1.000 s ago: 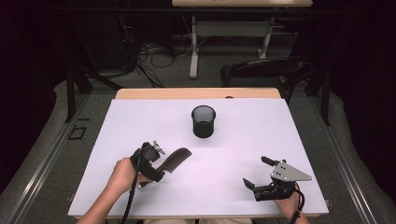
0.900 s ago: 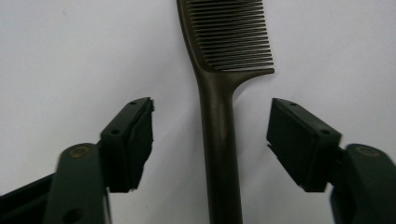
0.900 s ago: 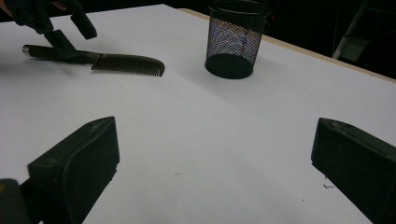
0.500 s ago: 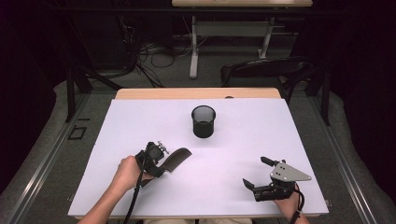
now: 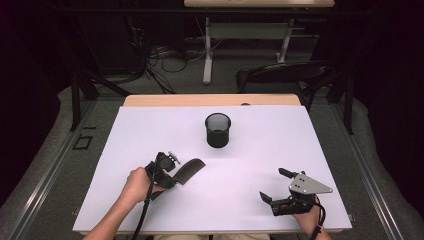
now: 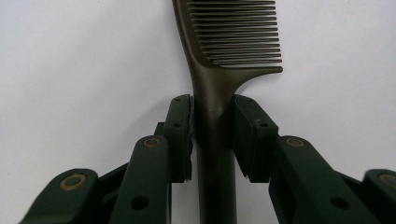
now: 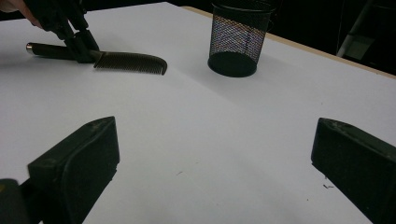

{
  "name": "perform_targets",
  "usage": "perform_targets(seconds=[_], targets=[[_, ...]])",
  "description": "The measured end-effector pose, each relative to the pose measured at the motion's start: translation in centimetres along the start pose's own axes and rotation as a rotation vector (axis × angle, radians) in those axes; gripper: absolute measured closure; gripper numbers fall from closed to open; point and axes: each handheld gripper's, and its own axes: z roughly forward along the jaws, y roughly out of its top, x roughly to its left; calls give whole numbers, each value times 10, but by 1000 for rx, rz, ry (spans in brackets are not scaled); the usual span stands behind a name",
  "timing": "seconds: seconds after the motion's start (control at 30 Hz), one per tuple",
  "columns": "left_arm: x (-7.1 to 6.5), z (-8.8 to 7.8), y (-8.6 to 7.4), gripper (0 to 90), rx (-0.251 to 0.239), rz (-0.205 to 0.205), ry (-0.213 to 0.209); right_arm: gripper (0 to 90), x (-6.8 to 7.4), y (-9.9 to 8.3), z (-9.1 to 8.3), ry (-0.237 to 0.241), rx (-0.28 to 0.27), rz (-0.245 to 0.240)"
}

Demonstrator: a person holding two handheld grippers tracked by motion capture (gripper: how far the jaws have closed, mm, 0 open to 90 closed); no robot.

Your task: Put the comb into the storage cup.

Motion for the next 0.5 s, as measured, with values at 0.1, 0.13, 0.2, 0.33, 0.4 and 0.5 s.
perform_targets(seconds=[0.1, 0.13, 0.2, 0.33, 0.4, 0.5], targets=[[-1, 0, -1, 715, -6, -12, 3, 7, 0, 0, 0, 1, -1, -2], [-2, 0, -2, 719, -13, -14, 4, 7, 0, 0, 0, 2, -2, -4], [-2, -1, -3, 725, -21, -13, 9, 7, 1, 0, 0, 3, -2, -4], [0, -2, -6, 726, -36, -23, -17, 7, 0, 0, 0, 2, 0, 0], [1, -4, -8, 726, -51, -32, -30, 7, 0, 0, -1, 2, 0, 0], [3, -6, -11, 726, -83, -39, -35, 7, 0, 0, -1, 1, -4, 0]])
